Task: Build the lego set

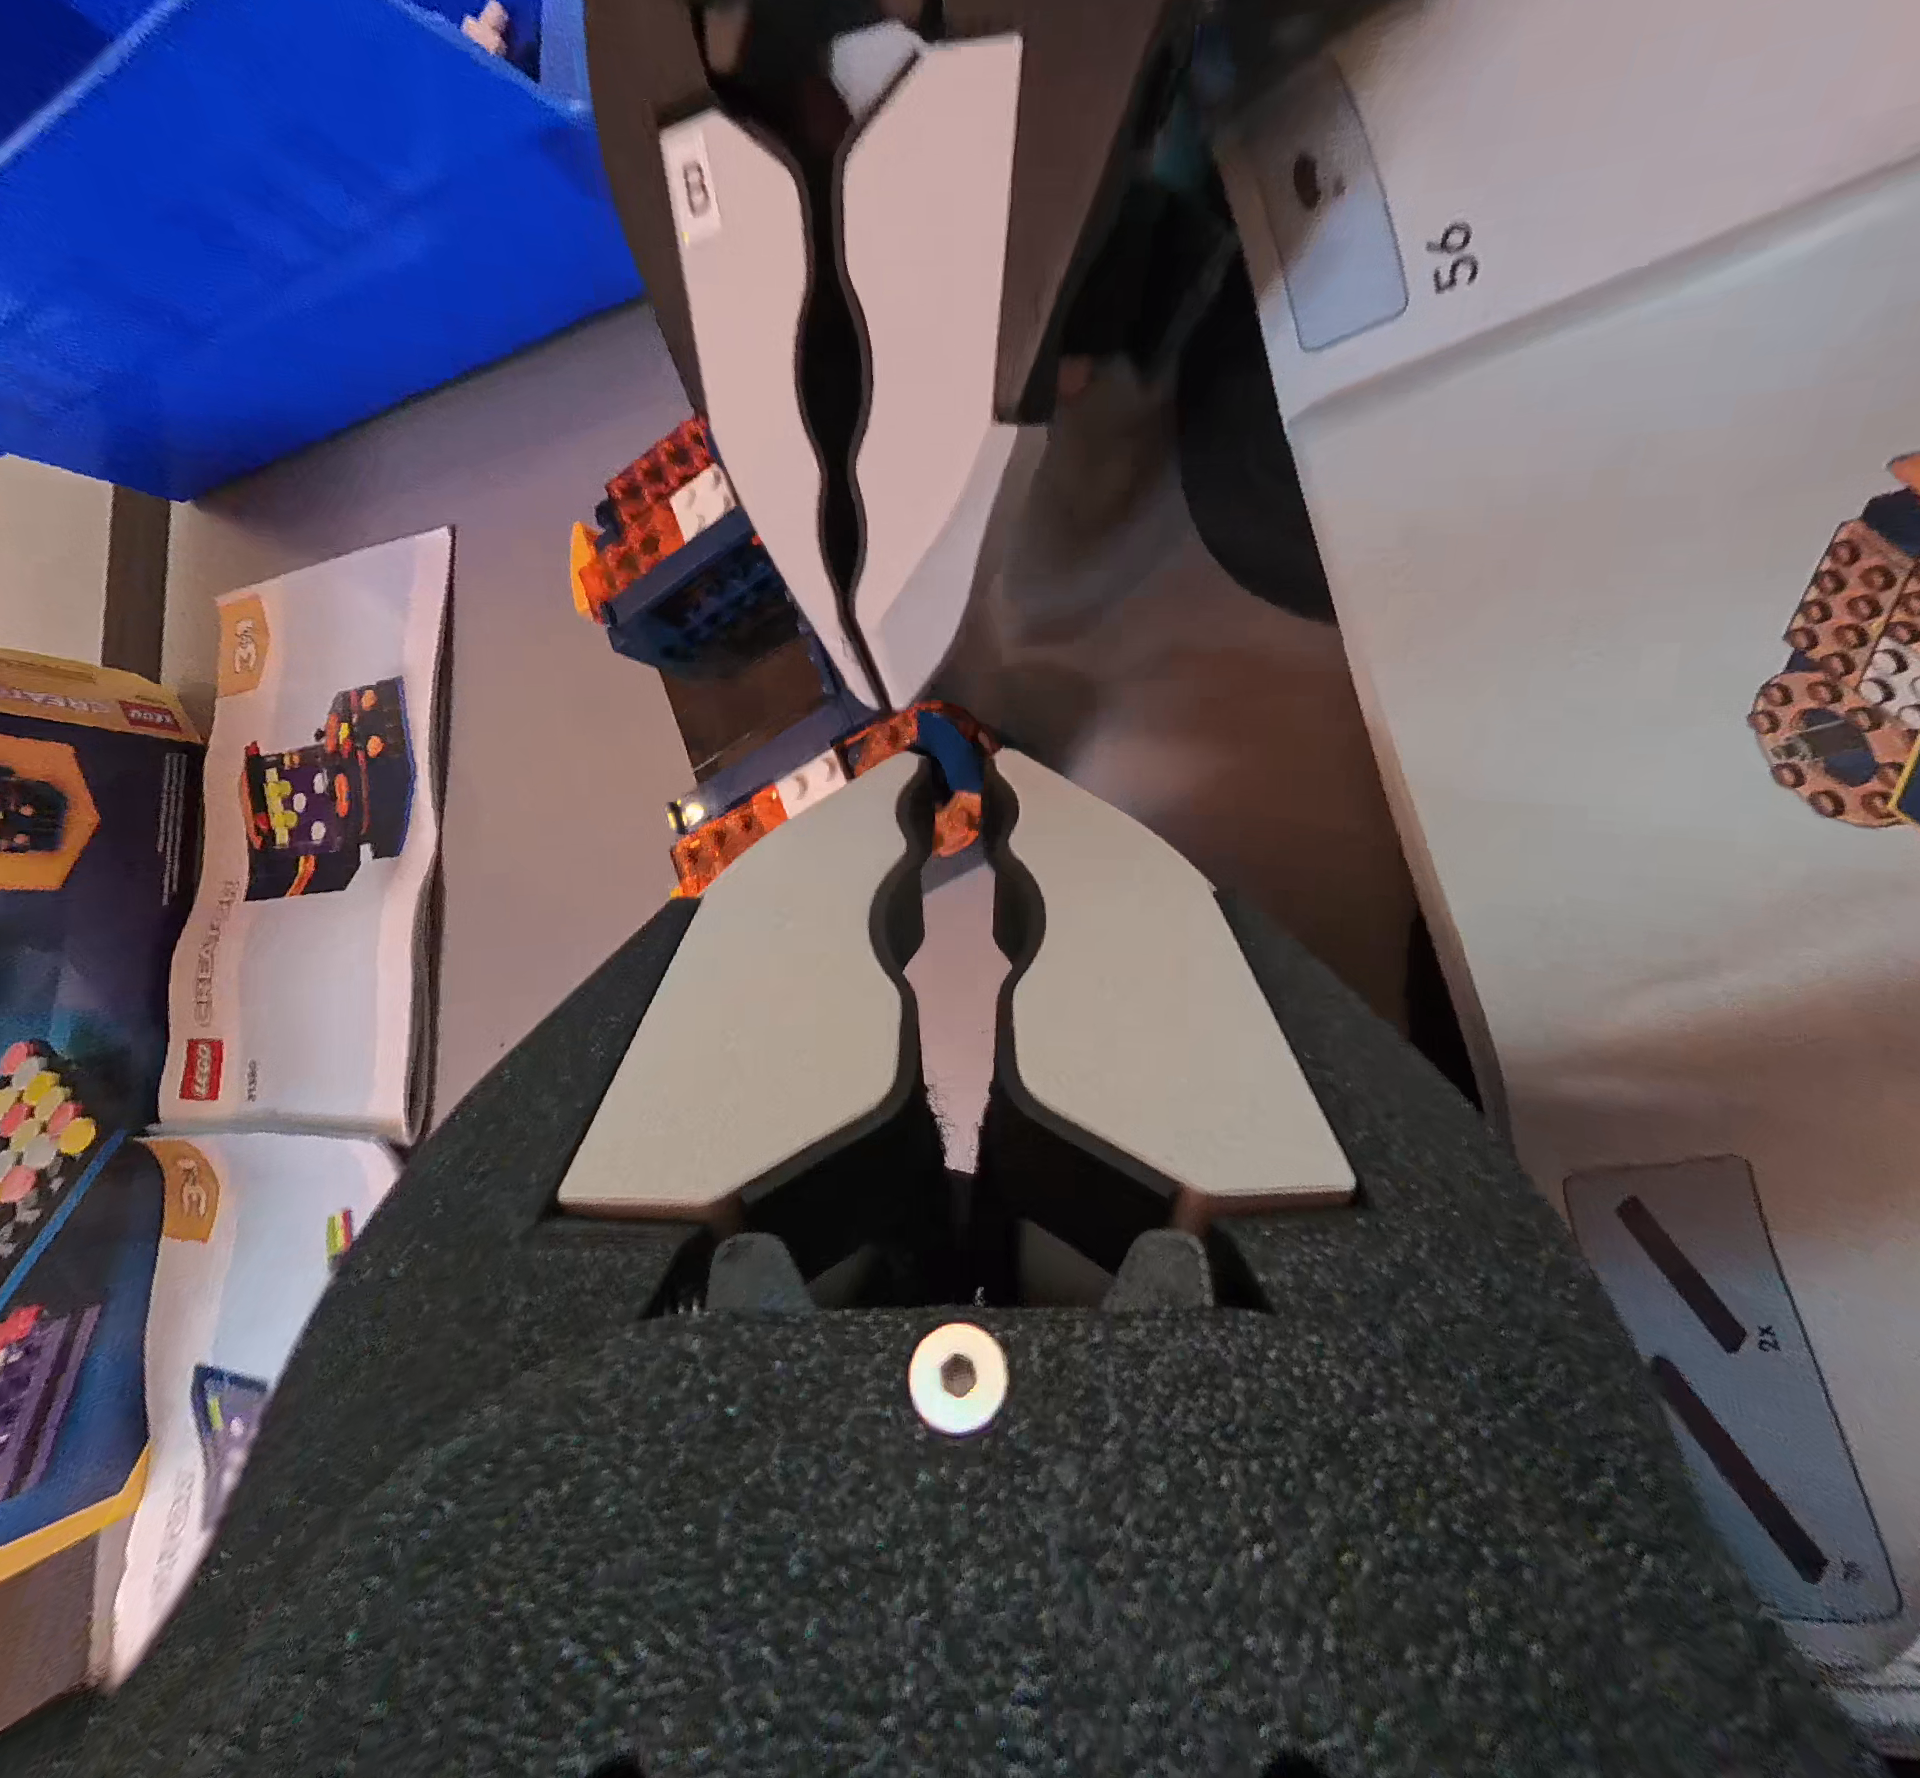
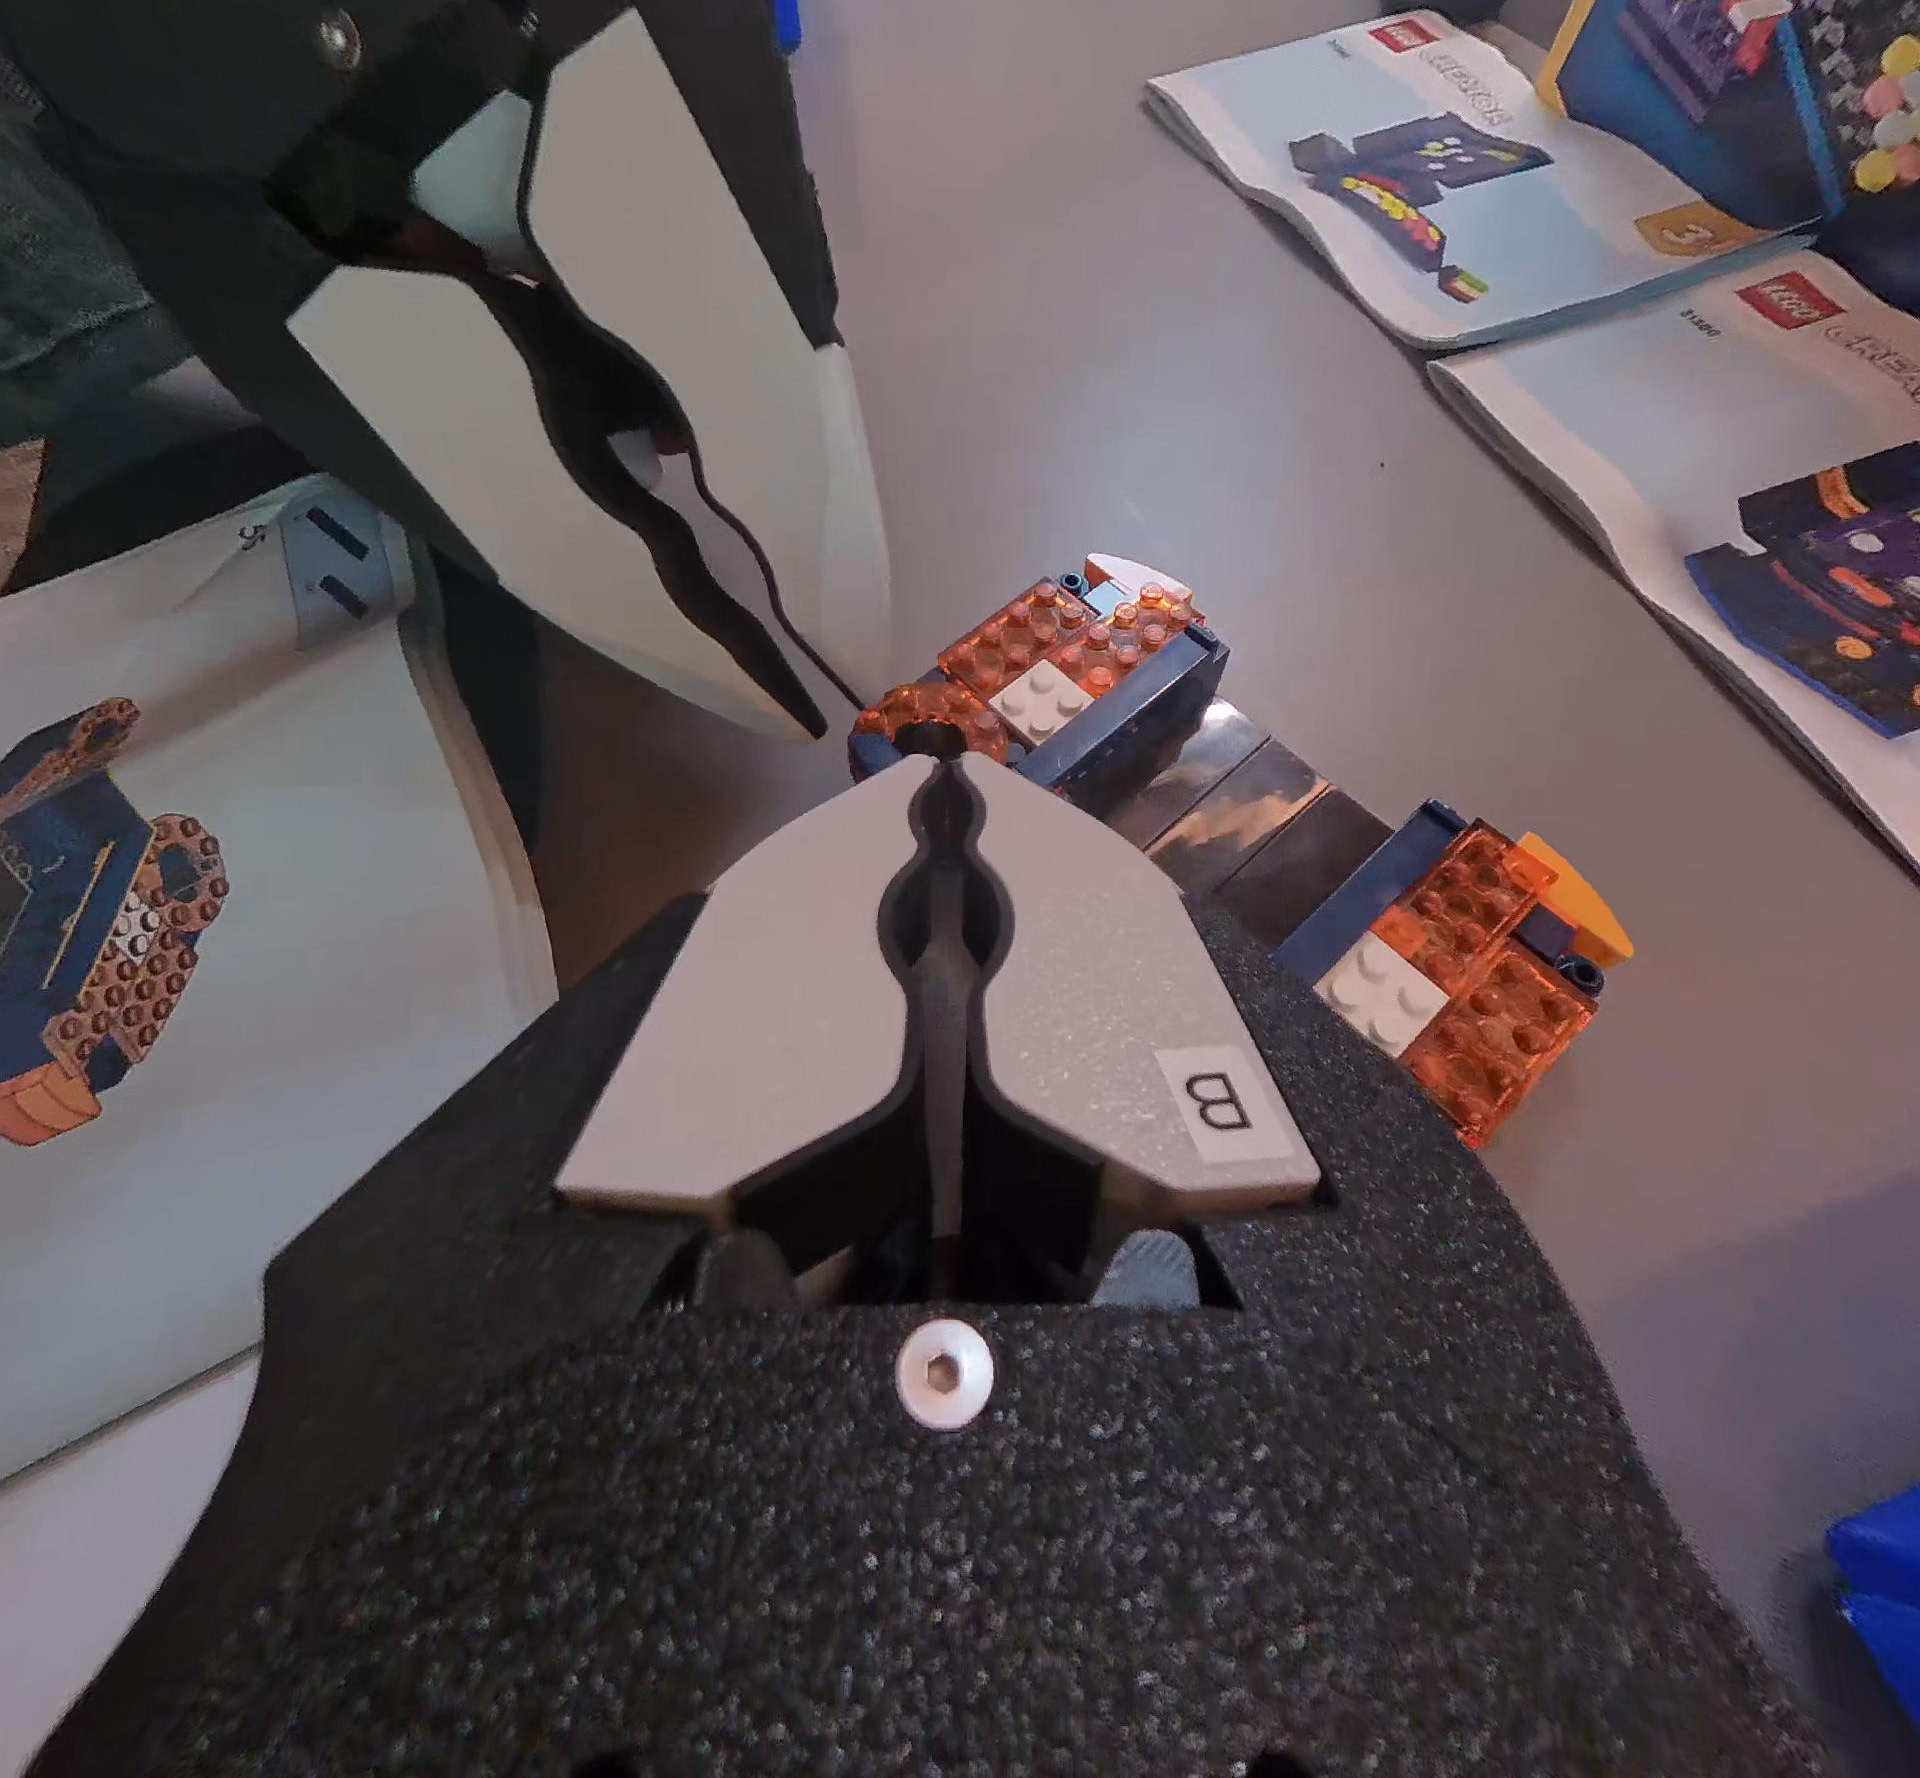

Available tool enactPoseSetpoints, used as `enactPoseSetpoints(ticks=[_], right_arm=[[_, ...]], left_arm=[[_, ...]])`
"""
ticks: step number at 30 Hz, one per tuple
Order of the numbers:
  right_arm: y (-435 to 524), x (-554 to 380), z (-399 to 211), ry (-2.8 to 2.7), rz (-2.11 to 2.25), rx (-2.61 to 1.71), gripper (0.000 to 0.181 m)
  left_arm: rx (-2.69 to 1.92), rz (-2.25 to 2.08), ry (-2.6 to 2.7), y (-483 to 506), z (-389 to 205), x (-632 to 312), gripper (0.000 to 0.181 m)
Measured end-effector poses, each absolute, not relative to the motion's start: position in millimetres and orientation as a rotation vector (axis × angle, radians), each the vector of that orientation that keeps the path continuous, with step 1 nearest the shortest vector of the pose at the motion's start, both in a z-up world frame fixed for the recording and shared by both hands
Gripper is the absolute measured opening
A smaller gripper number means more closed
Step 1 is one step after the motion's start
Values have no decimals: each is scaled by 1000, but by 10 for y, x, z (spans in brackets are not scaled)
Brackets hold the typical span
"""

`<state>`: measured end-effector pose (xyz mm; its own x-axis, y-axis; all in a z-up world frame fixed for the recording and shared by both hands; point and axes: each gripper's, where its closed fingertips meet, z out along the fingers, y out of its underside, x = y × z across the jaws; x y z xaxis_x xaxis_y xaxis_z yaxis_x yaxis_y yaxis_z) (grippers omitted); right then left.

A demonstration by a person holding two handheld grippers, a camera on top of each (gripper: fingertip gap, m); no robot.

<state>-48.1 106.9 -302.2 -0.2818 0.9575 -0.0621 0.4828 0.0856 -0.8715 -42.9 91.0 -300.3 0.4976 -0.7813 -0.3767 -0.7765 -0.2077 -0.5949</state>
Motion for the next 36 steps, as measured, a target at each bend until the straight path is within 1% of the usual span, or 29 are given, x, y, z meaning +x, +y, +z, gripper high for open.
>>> enactPoseSetpoints(ticks=[6,16,26,36], right_arm=[[1009,-472,-3069,-1876,1115,-1395,0],[1023,-475,-3051,-1853,1142,-1408,0],[953,-491,-2956,-1837,1160,-1297,0],[919,-482,-3041,-1894,1142,-1325,0]], left_arm=[[-2012,-24,1287,930,-3110,-445,5],[-1996,-48,1306,889,-3112,-461,4],[-1984,-37,1382,882,-3117,-467,4],[-1968,-49,1437,891,-3112,-474,3]])
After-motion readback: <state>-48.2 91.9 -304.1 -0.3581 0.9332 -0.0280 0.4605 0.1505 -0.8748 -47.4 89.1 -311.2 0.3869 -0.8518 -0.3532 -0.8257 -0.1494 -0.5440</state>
